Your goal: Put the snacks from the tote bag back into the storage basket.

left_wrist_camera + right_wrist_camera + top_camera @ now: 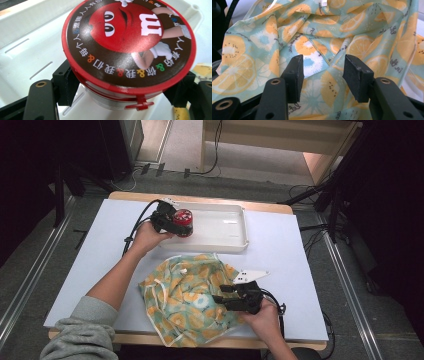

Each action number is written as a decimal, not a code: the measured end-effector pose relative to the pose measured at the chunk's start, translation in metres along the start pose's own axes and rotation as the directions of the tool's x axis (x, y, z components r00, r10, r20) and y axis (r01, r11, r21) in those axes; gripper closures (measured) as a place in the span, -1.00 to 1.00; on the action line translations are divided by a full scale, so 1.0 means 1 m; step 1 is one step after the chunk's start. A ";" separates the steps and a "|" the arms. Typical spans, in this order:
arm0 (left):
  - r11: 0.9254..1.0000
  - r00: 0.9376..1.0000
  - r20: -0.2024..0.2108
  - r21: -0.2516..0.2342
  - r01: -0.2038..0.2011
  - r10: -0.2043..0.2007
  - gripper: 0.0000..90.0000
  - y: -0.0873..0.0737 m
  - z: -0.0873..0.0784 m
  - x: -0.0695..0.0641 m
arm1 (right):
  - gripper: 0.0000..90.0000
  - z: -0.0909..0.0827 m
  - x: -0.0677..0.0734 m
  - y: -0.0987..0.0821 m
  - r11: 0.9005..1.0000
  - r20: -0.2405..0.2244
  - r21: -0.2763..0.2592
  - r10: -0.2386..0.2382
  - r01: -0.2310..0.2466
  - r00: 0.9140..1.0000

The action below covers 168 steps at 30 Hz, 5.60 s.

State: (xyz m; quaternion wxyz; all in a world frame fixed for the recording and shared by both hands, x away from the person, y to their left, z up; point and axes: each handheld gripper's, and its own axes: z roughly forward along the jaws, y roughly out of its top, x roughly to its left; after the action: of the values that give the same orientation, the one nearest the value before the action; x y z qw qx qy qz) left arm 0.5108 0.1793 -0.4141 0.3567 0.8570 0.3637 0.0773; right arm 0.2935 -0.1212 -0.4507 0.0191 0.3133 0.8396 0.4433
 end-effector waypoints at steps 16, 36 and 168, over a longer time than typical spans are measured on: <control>0.999 0.999 -0.038 0.052 -0.011 0.013 -0.43 -0.008 0.017 0.009 | 0.15 0.000 0.000 0.000 1.000 0.002 0.000 -0.001 0.001 1.000; 0.998 0.999 -0.034 0.069 -0.010 0.013 -0.44 -0.016 0.020 0.012 | 0.15 0.000 0.001 -0.001 1.000 0.001 0.003 -0.006 0.006 1.000; 0.995 0.997 0.034 0.078 0.062 -0.065 1.00 0.012 0.003 -0.030 | 0.14 0.001 0.004 -0.002 1.000 0.001 0.004 -0.009 0.009 1.000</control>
State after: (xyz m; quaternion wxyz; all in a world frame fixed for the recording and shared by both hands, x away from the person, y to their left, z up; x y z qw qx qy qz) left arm 0.4972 0.1513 -0.4041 0.3325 0.8593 0.3870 0.0364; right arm 0.2898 -0.1194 -0.4518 0.0209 0.3096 0.8419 0.4414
